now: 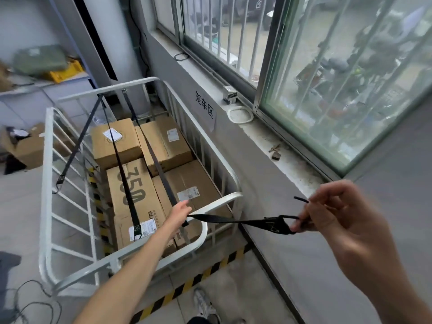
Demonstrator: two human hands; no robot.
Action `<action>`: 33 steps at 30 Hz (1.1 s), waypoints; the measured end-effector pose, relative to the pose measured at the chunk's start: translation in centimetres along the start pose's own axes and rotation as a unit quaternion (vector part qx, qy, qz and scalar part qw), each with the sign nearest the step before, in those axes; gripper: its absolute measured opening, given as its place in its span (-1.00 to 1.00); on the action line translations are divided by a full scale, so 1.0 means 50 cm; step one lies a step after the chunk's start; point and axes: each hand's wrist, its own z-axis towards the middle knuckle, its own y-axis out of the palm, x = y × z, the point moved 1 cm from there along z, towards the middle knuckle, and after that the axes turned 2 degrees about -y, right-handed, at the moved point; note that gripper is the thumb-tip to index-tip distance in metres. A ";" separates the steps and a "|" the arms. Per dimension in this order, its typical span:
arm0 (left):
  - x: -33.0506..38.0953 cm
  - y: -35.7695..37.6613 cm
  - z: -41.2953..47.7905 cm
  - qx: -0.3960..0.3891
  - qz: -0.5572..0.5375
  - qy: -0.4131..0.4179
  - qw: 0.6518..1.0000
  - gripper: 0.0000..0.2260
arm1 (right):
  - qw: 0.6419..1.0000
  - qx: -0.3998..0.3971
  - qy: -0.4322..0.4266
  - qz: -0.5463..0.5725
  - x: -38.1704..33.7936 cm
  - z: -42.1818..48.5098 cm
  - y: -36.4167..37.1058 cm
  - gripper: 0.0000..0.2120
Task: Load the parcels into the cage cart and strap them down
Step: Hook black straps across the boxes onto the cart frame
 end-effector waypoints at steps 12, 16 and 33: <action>0.067 0.085 -0.373 -0.096 0.195 0.377 0.900 -0.84 | 0.998 -0.042 -0.030 0.027 -0.004 -0.077 0.022 -0.58; 0.075 0.119 -0.450 -0.077 0.191 0.425 0.881 -0.85 | 0.997 -0.038 -0.068 0.015 -0.031 -0.101 -0.013 -0.76; 0.095 0.105 -0.504 -0.026 0.099 0.351 0.931 -0.90 | 0.988 -0.072 -0.030 0.130 0.005 -0.006 0.041 -0.91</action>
